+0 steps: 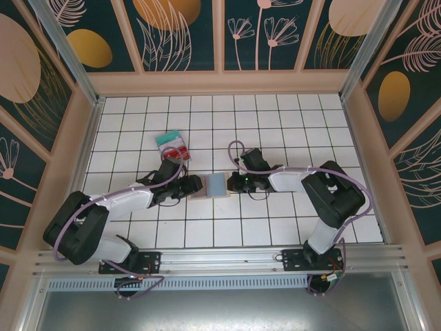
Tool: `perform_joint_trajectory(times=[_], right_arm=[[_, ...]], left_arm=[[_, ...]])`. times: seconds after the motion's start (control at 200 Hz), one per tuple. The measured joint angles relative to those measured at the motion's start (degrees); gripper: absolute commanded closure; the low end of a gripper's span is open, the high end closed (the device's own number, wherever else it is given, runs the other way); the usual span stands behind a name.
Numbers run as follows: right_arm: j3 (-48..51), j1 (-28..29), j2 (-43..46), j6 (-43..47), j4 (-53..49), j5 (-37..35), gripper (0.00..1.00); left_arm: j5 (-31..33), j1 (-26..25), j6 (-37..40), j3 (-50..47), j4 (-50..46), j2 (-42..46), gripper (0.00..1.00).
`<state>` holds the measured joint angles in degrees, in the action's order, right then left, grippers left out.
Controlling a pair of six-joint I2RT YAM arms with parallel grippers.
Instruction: Take the credit cards out of the card holder
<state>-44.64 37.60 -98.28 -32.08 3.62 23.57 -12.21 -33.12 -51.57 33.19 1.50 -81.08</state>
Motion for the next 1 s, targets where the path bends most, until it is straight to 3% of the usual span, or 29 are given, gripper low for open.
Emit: perform_joint_trajectory(times=[1.001], right_arm=[[-0.1, 0.0, -0.5, -0.4, 0.0, 0.0, 1.00]], left_arm=[[-2.4, -0.8, 0.0, 0.9, 2.2, -3.7, 0.48]])
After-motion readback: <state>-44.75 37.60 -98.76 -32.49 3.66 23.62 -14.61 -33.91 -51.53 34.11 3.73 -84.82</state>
